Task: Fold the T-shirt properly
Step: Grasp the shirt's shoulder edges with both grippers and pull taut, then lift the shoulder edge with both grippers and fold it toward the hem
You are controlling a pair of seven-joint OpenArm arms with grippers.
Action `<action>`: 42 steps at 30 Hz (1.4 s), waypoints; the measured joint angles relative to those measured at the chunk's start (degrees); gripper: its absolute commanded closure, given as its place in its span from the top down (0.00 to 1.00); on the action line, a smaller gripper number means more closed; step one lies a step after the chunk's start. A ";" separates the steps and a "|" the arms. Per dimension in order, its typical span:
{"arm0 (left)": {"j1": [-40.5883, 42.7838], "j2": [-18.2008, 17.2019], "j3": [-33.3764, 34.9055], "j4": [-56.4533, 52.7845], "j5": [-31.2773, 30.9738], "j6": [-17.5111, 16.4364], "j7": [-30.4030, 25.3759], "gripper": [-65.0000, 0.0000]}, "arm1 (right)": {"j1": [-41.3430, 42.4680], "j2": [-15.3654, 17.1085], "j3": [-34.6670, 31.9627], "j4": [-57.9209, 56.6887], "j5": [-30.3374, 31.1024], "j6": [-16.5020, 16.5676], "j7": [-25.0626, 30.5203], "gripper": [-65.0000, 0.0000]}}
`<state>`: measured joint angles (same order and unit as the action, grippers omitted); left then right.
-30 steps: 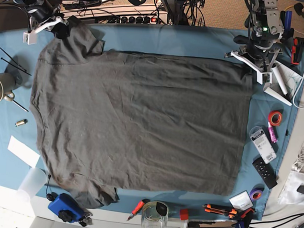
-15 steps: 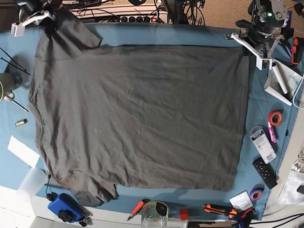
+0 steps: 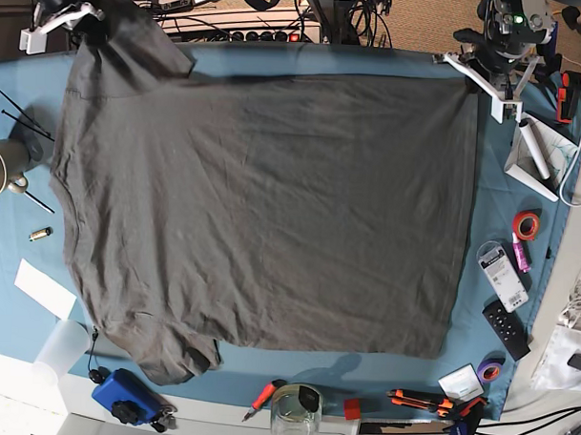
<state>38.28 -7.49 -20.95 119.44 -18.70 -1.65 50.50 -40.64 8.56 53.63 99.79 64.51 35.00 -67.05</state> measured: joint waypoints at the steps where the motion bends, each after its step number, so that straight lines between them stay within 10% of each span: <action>1: 0.37 0.04 -0.28 0.24 -0.04 -0.15 0.09 0.00 | 0.00 0.02 0.59 0.00 0.50 0.63 -0.33 0.00; 42: 0.24 -0.70 -3.82 5.09 -1.36 -0.17 -3.13 0.00 | 7.19 4.72 3.15 0.00 0.92 1.05 -1.92 0.00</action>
<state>38.52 -8.19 -24.77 124.53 -20.05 -1.83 47.37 -33.45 13.28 56.77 99.79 65.43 36.05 -68.97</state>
